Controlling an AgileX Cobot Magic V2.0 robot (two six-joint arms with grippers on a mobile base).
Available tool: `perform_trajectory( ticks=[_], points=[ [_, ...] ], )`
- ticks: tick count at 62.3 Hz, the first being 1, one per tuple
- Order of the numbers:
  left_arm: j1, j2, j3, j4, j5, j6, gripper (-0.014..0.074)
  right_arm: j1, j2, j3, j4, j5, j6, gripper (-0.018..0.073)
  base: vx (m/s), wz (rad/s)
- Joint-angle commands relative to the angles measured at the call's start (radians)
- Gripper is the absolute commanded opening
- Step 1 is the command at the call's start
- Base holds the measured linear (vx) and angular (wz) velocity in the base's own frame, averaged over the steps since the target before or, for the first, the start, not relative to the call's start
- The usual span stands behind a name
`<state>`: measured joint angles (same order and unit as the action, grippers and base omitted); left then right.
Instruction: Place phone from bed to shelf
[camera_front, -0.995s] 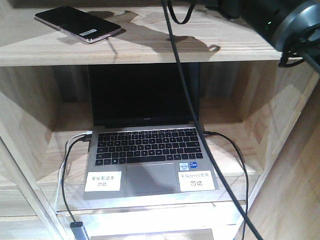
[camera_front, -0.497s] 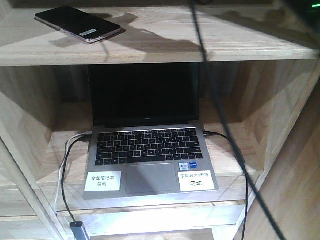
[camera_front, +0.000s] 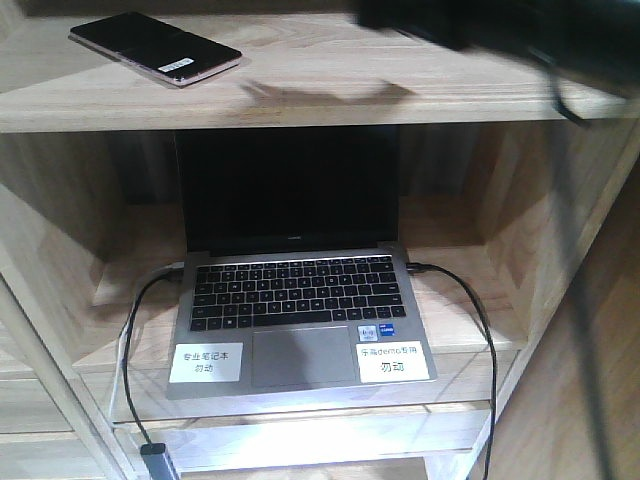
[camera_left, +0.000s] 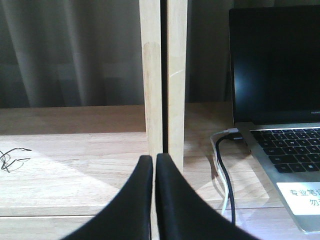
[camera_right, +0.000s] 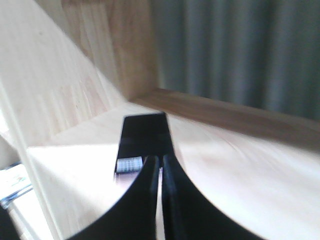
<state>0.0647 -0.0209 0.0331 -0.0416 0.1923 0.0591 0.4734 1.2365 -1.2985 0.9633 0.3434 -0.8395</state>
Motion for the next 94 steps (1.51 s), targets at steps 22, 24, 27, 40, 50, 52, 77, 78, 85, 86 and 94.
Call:
perform_trajectory(
  ticks=[22, 24, 27, 40, 50, 52, 77, 78, 85, 86, 94],
  points=[
    [0.001, -0.007, 0.006, -0.009, -0.074, 0.0, 0.0001, -0.006, -0.542, 0.504, 0.018, -0.273, -0.018, -0.0005, 0.0, 0.0],
    [0.001, -0.007, 0.006, -0.009, -0.074, 0.0, 0.0001, -0.006, -0.582, 0.544, 0.018, -0.276, -0.018, -0.0005, 0.0, 0.0],
    [0.001, -0.007, 0.006, -0.009, -0.074, 0.0, 0.0001, -0.006, -0.637, 0.599, 0.018, -0.278, -0.018, -0.0005, 0.0, 0.0],
    [0.001, -0.007, 0.006, -0.009, -0.074, 0.0, 0.0001, -0.006, -0.835, 0.804, 0.03, -0.278, -0.012, -0.0005, 0.0, 0.0],
    [0.001, -0.007, 0.006, -0.009, -0.074, 0.0, 0.0001, -0.006, -0.936, 0.907, 0.051, -0.278, -0.011, -0.0005, 0.0, 0.0],
    [0.001, -0.007, 0.006, -0.009, -0.074, 0.0, 0.0001, -0.006, -0.951, 0.923, 0.051, -0.278, -0.011, -0.0005, 0.0, 0.0],
    [0.001, -0.007, 0.006, -0.009, -0.074, 0.0, 0.0001, -0.006, -0.972, 0.95, 0.051, -0.275, -0.011, -0.0005, 0.0, 0.0],
    [0.001, -0.007, 0.006, -0.009, -0.074, 0.0, 0.0001, -0.006, -0.972, 0.95, 0.051, -0.275, -0.011, -0.0005, 0.0, 0.0],
    [0.001, -0.007, 0.006, -0.009, -0.074, 0.0, 0.0001, -0.006, -0.972, 0.95, 0.051, -0.275, -0.011, -0.0005, 0.0, 0.0],
    [0.001, -0.007, 0.006, -0.009, -0.074, 0.0, 0.0001, -0.006, -0.972, 0.95, 0.051, -0.275, -0.012, -0.0005, 0.0, 0.0],
    [0.001, -0.007, 0.006, -0.009, -0.074, 0.0, 0.0001, -0.006, -0.972, 0.95, 0.051, -0.276, -0.014, -0.0005, 0.0, 0.0]
  ],
)
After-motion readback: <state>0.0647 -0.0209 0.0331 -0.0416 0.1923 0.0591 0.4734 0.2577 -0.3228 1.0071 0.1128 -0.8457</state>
